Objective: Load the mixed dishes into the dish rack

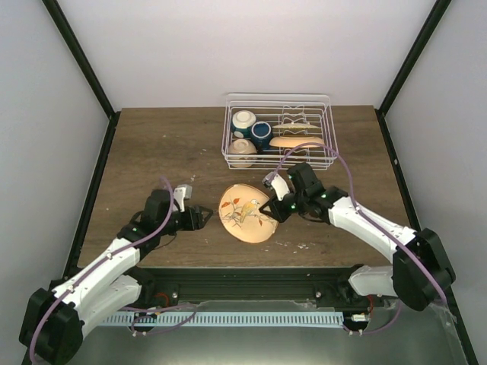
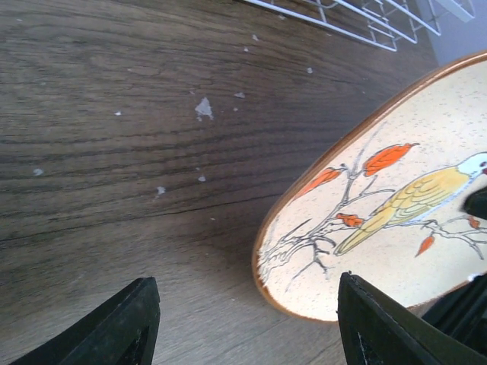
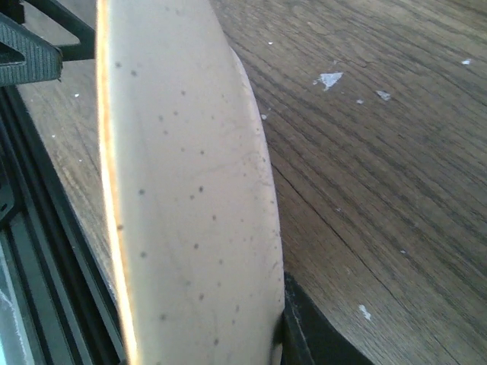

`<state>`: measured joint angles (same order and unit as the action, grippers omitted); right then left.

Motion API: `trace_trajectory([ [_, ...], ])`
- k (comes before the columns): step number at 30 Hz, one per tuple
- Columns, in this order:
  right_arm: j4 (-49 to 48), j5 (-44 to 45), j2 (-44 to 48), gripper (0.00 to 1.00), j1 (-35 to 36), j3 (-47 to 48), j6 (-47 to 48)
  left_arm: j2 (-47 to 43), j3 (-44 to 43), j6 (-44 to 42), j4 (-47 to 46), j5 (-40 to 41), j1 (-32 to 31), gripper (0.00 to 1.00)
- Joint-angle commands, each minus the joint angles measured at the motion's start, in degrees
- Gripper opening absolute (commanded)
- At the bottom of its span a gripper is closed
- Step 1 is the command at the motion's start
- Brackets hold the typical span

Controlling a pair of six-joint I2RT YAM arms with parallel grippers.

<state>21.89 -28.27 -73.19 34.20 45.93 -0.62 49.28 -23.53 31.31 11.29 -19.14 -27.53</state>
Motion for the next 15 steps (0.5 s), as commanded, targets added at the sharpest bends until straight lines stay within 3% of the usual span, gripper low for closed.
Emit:
trace_trajectory([
  [1,-0.63,3.48,3.52,0.01,-0.34,3.68,-0.16,-1.16,-0.81,-0.86,2.24,3.99,0.29,0.66],
  [8,6.13,20.51,5.97,0.01,0.16,9.65,6.84,0.19,-0.13,-0.74,0.71,4.11,0.28,0.66],
  [15,2.26,26.14,11.25,0.01,0.25,13.16,16.89,3.31,-0.18,-0.63,-1.52,2.85,0.29,0.66],
])
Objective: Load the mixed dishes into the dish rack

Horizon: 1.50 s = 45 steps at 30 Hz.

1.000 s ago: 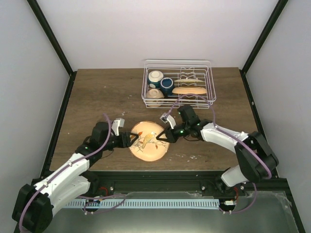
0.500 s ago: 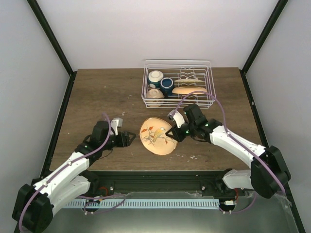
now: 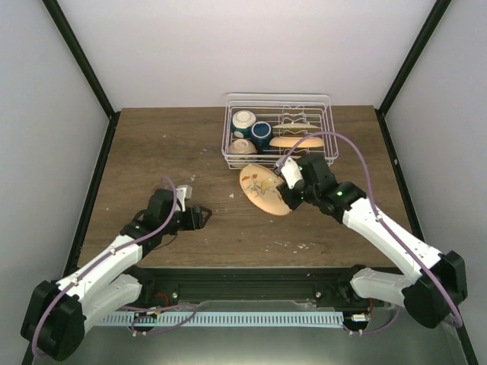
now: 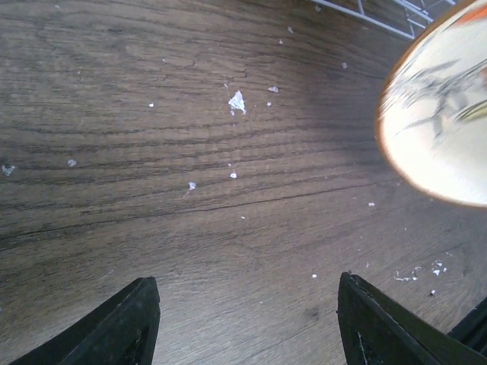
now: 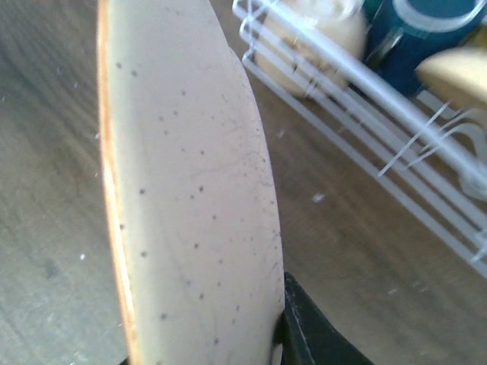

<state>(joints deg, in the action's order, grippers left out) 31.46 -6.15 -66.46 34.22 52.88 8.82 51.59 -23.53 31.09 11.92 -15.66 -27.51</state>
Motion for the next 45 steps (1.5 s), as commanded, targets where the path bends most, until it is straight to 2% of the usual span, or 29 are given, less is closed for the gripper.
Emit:
trace_trajectory([
  [1,-7.78,4.04,4.98,0.01,0.24,6.76,9.40,1.23,-0.19,-0.54,-2.31,-0.68,0.26,0.66],
  [6,-6.87,5.24,6.31,0.01,0.24,9.48,21.58,2.13,0.01,-0.68,-3.14,-0.84,0.27,0.66],
  [15,-10.62,17.56,11.18,0.01,0.41,7.44,38.70,4.45,0.36,-0.95,-4.92,-1.54,0.26,0.66],
  [25,-17.36,27.63,11.93,0.01,0.67,4.52,46.09,5.37,0.19,-1.09,-5.16,-1.82,0.26,0.66],
  [45,-31.09,42.14,7.95,0.01,1.47,-4.25,58.03,6.07,0.06,-1.47,-5.52,-1.62,0.26,0.66],
])
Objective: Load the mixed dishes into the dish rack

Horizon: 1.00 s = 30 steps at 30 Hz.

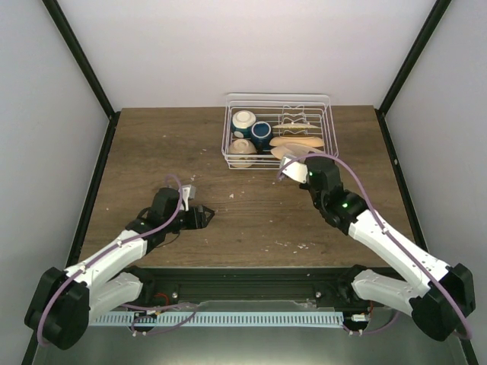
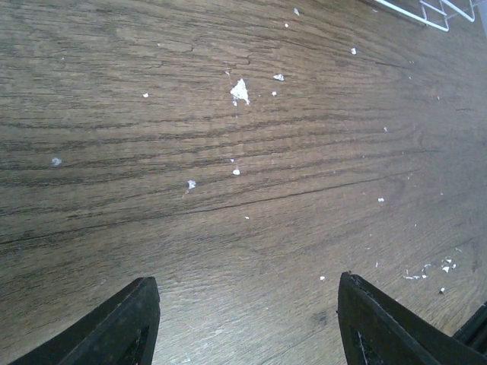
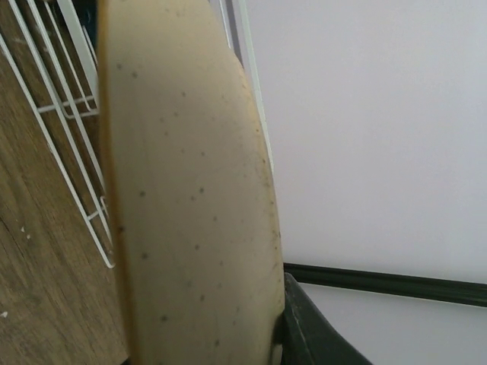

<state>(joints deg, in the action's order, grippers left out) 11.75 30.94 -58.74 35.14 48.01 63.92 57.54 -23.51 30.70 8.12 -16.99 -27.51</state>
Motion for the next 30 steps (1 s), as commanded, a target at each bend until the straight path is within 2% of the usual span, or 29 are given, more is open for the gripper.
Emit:
trace_trajectory([
  [1,-11.68,5.21,-0.05,0.01,0.55,0.46,3.01,0.20,0.04,-1.12,-1.78,-0.25,0.23,0.66],
  [21,-22.16,9.62,-6.62,0.01,0.58,-5.26,7.44,0.42,1.02,-1.27,-2.80,-0.41,0.26,0.66],
  [30,-29.90,10.47,-10.52,0.01,0.61,-7.23,10.75,-0.97,1.89,-1.08,-2.54,-0.04,0.27,0.66],
])
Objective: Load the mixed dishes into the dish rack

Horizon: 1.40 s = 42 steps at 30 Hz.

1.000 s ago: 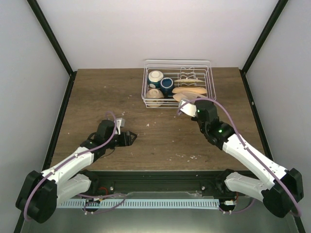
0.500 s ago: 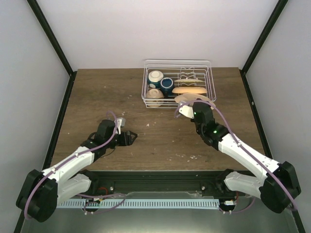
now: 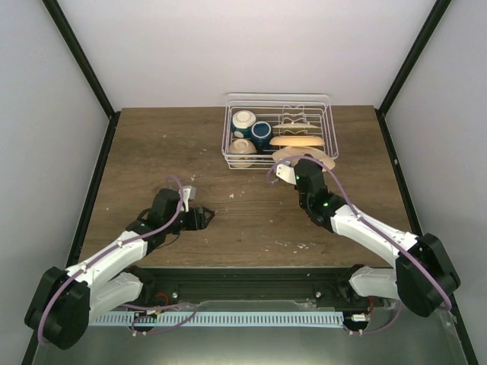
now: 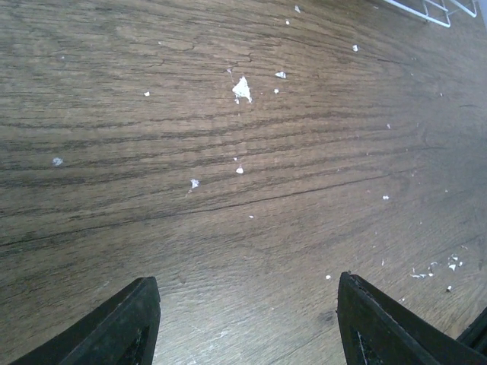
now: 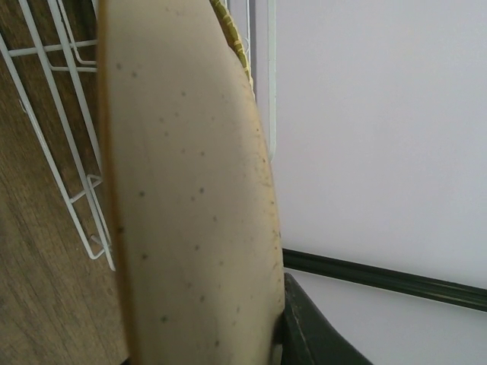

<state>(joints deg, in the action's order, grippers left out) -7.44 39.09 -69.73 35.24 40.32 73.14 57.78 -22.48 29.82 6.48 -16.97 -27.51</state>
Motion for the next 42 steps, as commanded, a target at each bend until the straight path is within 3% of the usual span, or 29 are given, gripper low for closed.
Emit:
trace_trajectory([
  [1,-11.34,2.24,0.21,0.01,0.45,0.30,2.01,-1.26,0.96,-0.23,-0.86,0.01,0.26,0.66],
  [10,-12.85,-6.19,0.44,0.01,-1.99,1.76,10.15,-1.58,1.39,-0.12,-0.94,-0.08,0.29,0.66],
  [17,-5.19,-13.38,0.05,0.01,-5.80,6.68,9.81,-1.73,1.56,-0.12,-1.03,-0.01,0.33,0.66],
  [42,1.09,-24.95,-5.39,0.01,-14.13,13.25,9.16,-0.56,1.03,-0.03,-1.03,-0.32,0.35,0.66],
])
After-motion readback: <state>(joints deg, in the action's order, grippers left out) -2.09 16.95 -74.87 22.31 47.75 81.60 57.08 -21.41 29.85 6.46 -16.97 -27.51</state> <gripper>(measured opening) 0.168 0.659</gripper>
